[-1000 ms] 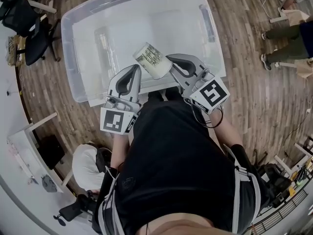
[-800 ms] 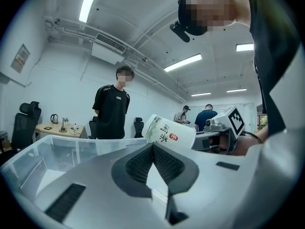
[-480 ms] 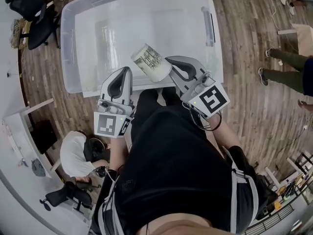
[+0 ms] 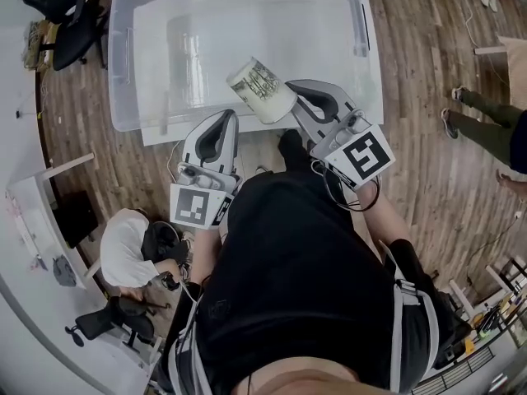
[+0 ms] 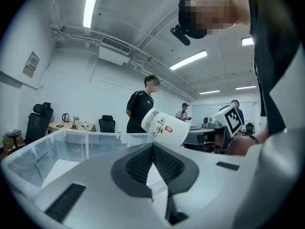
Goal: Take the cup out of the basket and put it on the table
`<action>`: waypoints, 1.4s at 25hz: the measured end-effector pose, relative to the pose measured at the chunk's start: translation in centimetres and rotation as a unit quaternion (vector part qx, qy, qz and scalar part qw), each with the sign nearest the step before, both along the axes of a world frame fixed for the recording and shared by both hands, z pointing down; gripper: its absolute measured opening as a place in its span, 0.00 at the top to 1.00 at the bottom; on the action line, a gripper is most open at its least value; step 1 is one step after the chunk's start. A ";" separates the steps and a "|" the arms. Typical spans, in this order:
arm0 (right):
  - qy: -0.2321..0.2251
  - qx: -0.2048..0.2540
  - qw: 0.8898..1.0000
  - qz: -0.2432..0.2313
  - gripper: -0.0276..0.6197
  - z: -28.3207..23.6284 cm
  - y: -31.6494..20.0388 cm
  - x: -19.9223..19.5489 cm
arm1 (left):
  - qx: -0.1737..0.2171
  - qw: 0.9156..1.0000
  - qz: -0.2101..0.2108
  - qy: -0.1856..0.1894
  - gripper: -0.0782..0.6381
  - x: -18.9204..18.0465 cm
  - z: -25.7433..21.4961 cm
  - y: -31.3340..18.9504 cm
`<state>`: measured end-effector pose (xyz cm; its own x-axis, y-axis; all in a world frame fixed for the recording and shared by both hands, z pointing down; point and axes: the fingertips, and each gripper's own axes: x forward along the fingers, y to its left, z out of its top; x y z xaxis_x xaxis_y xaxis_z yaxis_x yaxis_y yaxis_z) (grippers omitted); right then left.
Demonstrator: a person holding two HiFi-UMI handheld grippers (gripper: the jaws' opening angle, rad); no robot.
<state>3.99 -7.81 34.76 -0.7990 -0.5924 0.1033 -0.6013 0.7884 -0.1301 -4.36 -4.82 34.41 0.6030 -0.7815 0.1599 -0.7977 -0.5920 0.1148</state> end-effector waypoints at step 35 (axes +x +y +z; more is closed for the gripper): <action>-0.019 0.024 0.999 0.040 0.92 -2.1 30.6 -5.2 | 0.014 0.997 0.066 0.021 0.87 -5.6 -0.8 28.9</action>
